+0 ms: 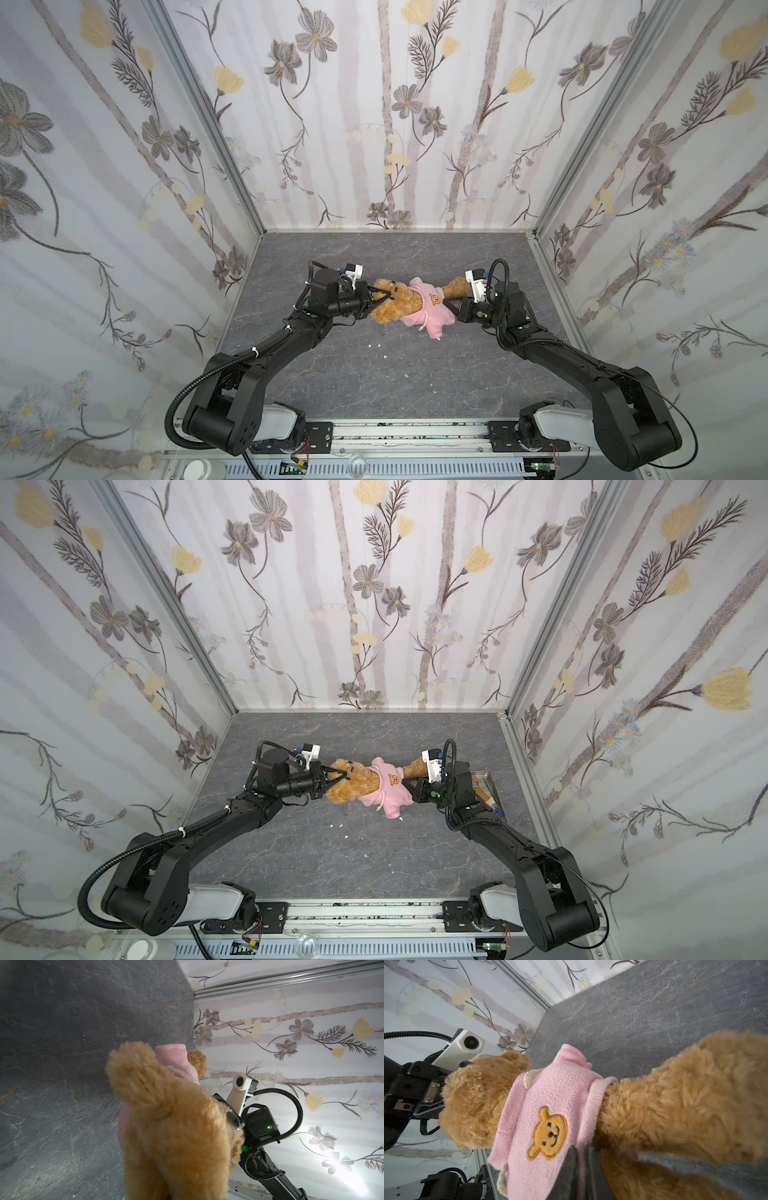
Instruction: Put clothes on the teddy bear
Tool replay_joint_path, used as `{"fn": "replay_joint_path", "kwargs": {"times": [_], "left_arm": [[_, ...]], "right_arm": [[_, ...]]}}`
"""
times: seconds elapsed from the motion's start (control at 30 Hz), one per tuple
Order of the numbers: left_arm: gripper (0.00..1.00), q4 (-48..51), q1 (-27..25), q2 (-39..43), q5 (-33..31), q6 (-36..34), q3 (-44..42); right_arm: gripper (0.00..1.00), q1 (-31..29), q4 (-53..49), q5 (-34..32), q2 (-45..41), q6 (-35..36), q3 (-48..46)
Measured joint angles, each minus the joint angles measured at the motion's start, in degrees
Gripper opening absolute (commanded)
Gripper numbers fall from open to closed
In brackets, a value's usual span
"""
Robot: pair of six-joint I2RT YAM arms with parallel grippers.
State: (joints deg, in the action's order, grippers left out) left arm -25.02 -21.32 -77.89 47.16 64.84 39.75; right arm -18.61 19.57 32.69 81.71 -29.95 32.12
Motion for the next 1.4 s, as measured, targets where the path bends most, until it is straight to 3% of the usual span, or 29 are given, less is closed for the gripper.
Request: {"fn": "replay_joint_path", "kwargs": {"times": [0.37,0.5,0.6,0.77,0.97,1.2,1.4], "left_arm": [[0.00,0.0,0.2,-0.5,0.5,0.9,0.0],[0.00,0.0,0.8,-1.3,1.1,1.9,0.1],[0.00,-0.1,1.9,-2.3,1.7,3.5,0.1],[0.00,-0.1,5.1,-3.3,3.7,8.1,-1.4],[0.00,-0.1,8.7,-6.8,7.0,11.2,-1.9],[0.00,0.0,10.8,-12.6,9.9,10.0,-1.0],[0.00,0.0,12.0,-14.5,11.2,8.4,-0.1]], "right_arm": [[0.00,3.3,2.6,-4.7,-2.6,-4.1,-3.8],[0.36,3.3,3.4,-4.7,-2.6,-3.8,-3.5],[0.47,3.5,1.9,-5.5,-4.2,-0.2,-2.3],[0.75,1.5,-1.4,-7.7,-10.8,10.9,-1.6],[0.89,-8.4,0.0,-14.3,-14.6,27.0,-6.4],[0.94,-16.9,4.3,-23.6,-9.7,50.6,-7.5],[0.95,-17.5,4.3,-29.7,-6.6,65.2,-9.0]]}}
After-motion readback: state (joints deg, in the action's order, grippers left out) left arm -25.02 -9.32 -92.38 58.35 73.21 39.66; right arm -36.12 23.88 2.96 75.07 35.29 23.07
